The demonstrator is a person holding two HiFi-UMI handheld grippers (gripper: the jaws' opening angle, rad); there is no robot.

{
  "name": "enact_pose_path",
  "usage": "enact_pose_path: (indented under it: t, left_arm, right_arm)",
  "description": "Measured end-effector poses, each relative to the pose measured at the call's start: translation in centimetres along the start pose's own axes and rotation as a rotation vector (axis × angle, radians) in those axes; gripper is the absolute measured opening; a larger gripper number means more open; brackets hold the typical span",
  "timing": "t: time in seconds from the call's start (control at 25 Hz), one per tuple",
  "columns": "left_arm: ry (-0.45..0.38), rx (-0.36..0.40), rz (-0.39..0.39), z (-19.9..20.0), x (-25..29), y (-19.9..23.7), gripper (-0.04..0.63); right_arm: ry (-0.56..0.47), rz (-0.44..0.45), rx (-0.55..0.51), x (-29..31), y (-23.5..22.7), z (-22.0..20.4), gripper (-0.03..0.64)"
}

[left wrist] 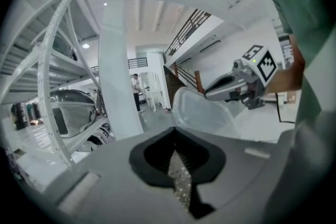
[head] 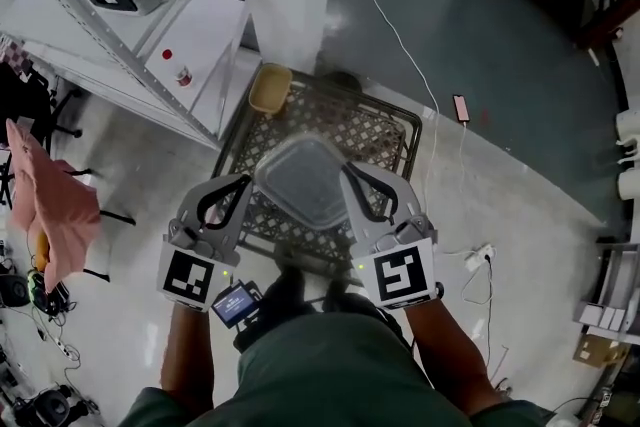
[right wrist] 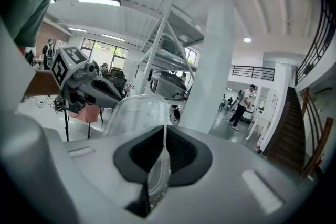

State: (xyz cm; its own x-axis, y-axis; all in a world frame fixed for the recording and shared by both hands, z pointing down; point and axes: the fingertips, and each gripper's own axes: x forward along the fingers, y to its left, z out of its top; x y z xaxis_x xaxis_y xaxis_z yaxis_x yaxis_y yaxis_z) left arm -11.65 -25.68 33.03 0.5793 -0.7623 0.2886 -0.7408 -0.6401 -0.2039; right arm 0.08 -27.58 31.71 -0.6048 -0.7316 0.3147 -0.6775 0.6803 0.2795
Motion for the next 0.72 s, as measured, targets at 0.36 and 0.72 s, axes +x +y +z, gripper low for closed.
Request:
enact_pose_path:
  t: [0.36,0.72]
  left_arm:
    - [-0.077,0.06,0.029,4.4,-3.3,-1.3,0.0]
    - [-0.125,0.107,0.068,7.4,-7.3,-2.5,0.0]
  right_arm:
    - [-0.069,-0.059,-0.046,-4.9,-1.1,4.0,0.02]
    - [-0.092,-0.108,-0.104,-8.7,-0.9,6.1,0.02]
